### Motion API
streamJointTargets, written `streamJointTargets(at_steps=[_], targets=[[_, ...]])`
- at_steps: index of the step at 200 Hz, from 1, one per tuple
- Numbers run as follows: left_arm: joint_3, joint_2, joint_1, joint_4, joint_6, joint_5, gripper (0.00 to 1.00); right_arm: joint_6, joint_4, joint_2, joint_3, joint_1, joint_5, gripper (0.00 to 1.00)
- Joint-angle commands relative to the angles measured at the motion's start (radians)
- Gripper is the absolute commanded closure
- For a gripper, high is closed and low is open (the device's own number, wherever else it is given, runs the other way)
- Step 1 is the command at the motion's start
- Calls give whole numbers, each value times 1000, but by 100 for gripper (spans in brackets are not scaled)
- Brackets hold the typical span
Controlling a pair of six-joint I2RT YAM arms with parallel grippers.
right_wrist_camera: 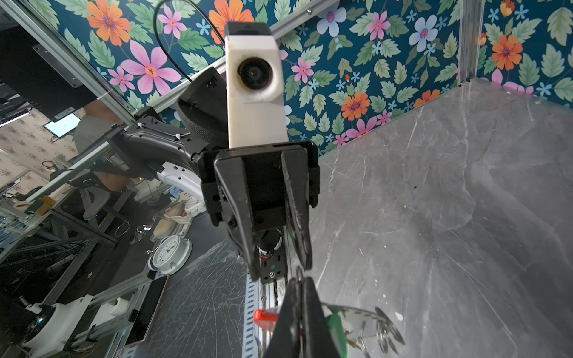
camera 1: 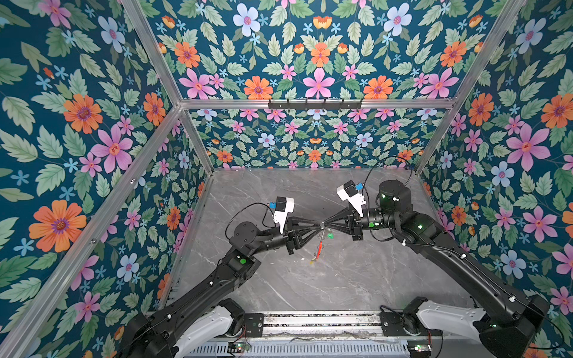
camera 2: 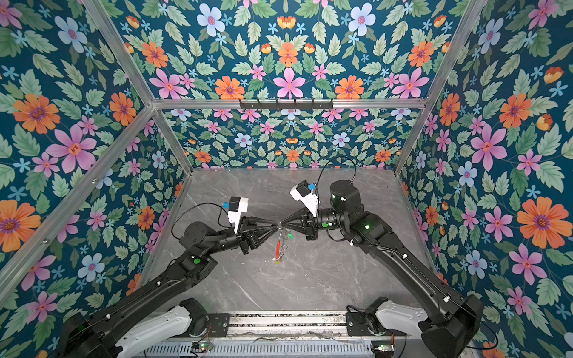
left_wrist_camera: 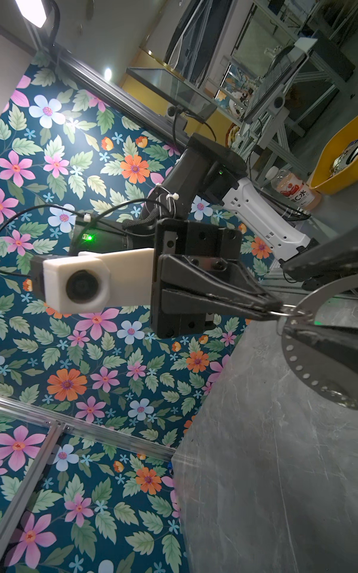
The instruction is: Remove the keys from the keyring
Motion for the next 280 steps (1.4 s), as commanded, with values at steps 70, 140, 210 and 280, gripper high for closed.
streamJointTargets(at_steps=[70, 140, 210, 280], targets=[[159, 61, 2, -378, 129, 173, 71, -248, -322, 50, 142, -1, -81, 100], [190, 83, 1, -386, 135, 202, 82, -255, -344, 71, 160, 1, -69, 100], [201, 93, 0, -389, 143, 203, 95, -241, -328, 79, 153, 0, -62, 100], [119, 19, -3, -292, 159, 93, 100, -107, -125, 7, 65, 3, 17, 54]])
